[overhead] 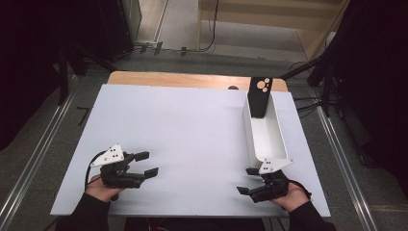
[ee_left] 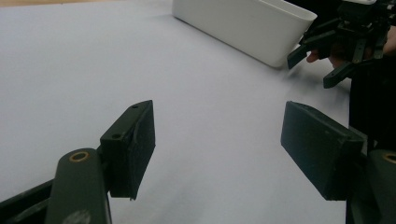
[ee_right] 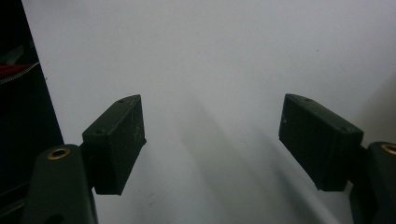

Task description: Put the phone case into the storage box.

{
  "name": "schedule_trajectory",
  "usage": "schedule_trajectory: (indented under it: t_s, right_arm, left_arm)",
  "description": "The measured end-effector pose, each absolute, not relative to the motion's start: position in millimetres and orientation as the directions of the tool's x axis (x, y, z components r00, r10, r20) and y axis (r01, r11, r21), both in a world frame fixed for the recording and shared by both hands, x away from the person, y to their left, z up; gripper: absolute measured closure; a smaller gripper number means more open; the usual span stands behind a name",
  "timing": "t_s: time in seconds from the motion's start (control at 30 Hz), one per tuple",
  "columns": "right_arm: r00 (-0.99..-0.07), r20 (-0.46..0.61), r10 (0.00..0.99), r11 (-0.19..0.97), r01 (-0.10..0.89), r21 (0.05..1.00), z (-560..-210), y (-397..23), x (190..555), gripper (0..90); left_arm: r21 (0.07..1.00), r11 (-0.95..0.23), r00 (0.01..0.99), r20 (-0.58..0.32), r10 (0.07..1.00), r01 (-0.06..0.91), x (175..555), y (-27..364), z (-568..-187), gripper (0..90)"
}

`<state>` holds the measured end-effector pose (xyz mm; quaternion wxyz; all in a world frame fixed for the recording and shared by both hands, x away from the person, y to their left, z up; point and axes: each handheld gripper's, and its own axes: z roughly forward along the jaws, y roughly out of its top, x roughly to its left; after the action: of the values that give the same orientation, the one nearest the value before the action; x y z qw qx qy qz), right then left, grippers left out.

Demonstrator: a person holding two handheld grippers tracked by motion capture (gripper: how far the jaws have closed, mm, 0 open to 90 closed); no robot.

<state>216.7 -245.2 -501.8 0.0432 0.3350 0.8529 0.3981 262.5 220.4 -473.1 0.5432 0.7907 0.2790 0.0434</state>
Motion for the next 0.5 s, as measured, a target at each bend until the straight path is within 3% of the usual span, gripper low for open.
schedule_trajectory:
  t_s: [0.5]
  right_arm:
    - [-0.767, 0.188, 0.614, 0.452, 0.537, 0.713, -501.8, -247.7, 217.2, 21.1]
  left_arm:
    - [0.885, -0.256, 0.843, -0.230, 0.486, 0.389, 262.7, 220.2, -472.7, 26.1]
